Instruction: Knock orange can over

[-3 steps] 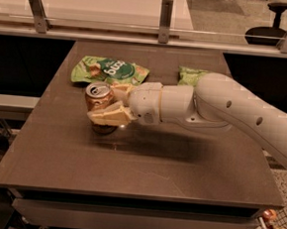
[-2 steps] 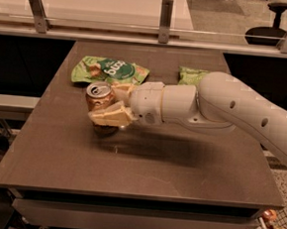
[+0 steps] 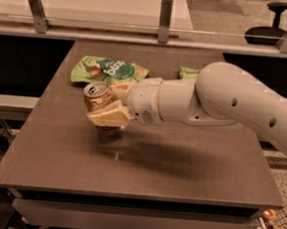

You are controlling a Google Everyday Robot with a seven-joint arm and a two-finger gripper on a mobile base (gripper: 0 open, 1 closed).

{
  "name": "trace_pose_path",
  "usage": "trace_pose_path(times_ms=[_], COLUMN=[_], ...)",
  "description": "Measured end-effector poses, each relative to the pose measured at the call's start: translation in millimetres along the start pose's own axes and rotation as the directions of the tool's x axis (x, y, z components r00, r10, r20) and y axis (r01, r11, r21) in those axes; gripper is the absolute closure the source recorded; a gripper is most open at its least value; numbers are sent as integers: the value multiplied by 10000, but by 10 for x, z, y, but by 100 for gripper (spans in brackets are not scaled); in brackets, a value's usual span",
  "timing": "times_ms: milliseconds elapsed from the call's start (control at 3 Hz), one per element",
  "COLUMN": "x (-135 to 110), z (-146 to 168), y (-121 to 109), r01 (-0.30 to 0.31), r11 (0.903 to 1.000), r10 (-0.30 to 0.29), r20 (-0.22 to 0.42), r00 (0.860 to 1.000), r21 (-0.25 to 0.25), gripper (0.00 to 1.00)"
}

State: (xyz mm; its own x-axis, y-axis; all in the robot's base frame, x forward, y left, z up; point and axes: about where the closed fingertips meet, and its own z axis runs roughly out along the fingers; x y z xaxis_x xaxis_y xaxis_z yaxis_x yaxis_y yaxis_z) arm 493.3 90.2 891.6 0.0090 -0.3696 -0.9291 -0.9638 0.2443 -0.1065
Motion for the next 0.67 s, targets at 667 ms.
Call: trace_pose_path(times_ms=[667], x=[-95], z=[-131], y=[-84], r01=[-111], r11=[9970], r10=[258], r20=[-1960], r00=[9803], r21=[760], gripper=[100])
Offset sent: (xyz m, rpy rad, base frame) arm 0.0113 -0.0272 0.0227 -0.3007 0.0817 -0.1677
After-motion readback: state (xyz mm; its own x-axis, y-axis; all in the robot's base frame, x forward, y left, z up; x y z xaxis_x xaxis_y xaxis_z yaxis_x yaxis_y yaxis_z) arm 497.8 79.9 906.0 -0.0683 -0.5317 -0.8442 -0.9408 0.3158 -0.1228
